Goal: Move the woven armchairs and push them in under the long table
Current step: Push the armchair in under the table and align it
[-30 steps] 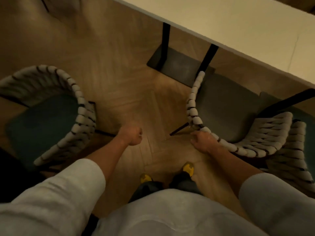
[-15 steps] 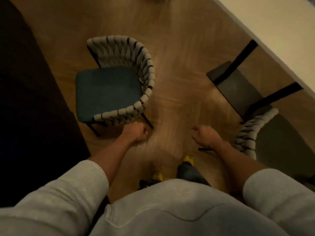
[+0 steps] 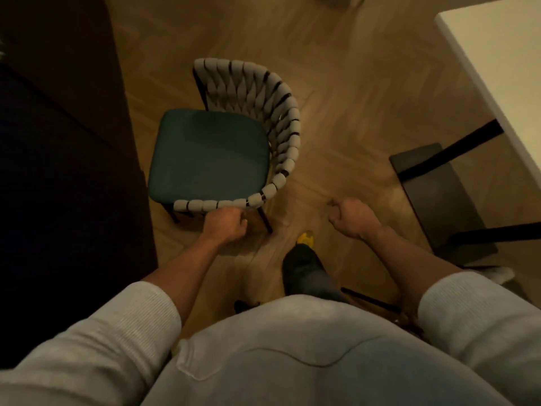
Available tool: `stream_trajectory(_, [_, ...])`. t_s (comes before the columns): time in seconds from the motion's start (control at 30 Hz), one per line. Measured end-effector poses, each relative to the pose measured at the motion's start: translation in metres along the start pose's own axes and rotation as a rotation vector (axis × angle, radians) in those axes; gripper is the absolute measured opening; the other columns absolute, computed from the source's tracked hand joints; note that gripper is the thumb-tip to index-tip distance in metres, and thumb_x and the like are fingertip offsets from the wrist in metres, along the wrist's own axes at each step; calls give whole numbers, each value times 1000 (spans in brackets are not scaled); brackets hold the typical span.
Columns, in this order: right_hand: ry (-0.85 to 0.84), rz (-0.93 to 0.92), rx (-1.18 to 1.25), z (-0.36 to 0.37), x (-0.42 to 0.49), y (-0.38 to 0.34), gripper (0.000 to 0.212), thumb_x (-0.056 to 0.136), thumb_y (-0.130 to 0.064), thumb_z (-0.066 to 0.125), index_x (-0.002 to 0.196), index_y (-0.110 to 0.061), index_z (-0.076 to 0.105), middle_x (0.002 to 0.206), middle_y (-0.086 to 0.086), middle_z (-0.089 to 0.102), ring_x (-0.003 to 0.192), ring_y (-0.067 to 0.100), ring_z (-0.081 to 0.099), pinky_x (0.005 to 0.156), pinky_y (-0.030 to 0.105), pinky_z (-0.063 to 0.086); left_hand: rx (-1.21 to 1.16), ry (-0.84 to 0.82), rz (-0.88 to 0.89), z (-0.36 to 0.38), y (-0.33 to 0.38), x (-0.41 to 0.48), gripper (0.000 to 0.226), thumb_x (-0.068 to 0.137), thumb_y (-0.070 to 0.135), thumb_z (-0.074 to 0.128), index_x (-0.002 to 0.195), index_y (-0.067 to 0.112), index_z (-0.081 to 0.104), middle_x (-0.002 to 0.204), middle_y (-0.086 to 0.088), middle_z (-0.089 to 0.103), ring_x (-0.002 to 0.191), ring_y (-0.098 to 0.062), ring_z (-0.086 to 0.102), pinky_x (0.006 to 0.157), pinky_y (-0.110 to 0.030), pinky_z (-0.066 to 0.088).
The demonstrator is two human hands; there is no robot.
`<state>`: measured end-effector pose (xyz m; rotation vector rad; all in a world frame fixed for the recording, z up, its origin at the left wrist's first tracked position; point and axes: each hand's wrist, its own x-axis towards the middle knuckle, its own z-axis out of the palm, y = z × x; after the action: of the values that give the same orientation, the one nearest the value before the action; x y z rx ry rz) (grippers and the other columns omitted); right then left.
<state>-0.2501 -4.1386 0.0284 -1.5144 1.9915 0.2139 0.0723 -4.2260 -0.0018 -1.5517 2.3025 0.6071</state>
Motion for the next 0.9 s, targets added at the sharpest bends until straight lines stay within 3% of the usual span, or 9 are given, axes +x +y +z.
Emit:
stream_trajectory(0.33, [-85,-60,-35,-91,119,62,52,99,-35,56,149,-20,49,139,15,61,125,37,58,101,42,51,-59,-152,-120,-47,72,113,33,95,43,52,121,29,66,118,-6,70,106,-30,65,89,-42,54])
stream_trajectory(0.6, [-122,-232,-71,-148,200,53,52,102,-33,53,151,-18,46,143,13,56,126,33,56,101,37,50,-134,-246,-244,-66,80,167,43,97,52,51,130,28,63,129,-8,65,116,-30,61,94,-41,51])
stream_trajectory(0.9, [-273,-485,-327,-183,312,9,48,102,-36,49,148,-23,47,146,6,50,131,30,51,103,45,48,-455,-312,-464,-53,73,234,35,97,47,52,110,19,69,119,-11,68,108,-31,63,91,-39,52])
